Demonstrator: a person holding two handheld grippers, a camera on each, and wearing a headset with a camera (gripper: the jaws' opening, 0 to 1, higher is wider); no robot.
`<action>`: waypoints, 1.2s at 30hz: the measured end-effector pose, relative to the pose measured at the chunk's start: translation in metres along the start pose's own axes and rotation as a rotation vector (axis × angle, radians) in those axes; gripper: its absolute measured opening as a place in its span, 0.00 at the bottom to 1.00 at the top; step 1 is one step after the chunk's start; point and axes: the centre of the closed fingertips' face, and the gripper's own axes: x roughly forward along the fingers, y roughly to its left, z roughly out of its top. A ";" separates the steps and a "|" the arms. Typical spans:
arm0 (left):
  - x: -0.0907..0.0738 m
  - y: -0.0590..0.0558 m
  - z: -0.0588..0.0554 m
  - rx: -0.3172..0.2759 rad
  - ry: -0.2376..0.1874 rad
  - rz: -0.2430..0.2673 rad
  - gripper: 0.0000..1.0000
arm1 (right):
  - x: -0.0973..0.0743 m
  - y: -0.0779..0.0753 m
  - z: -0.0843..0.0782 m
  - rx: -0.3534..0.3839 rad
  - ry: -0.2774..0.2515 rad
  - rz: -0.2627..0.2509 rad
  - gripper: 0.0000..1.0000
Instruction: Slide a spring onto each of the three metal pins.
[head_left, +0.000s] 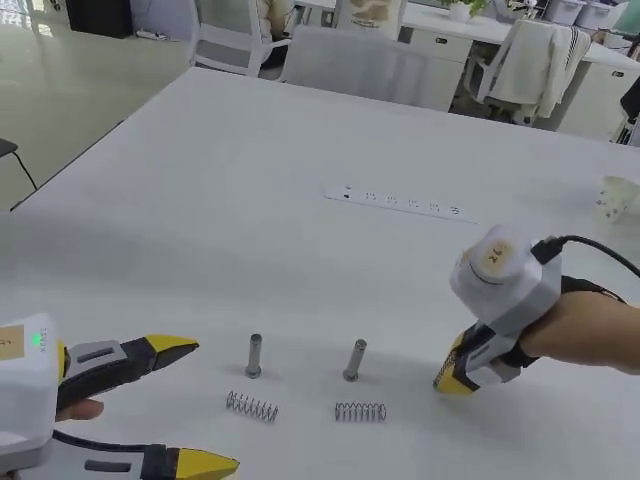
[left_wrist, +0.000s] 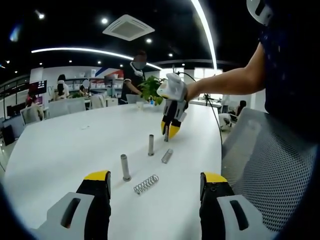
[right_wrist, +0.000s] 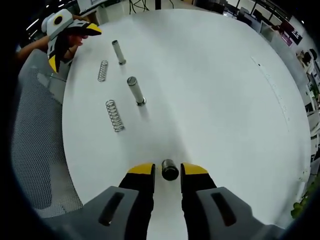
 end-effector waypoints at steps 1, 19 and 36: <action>0.000 0.000 0.000 0.000 -0.001 0.000 0.69 | 0.000 0.000 0.000 0.001 -0.001 -0.001 0.19; 0.002 -0.002 0.001 0.002 0.000 -0.007 0.69 | -0.009 0.001 -0.014 0.032 -0.023 -0.021 0.25; 0.003 -0.006 0.002 0.006 0.001 -0.019 0.69 | -0.015 0.020 -0.025 0.047 -0.030 -0.028 0.24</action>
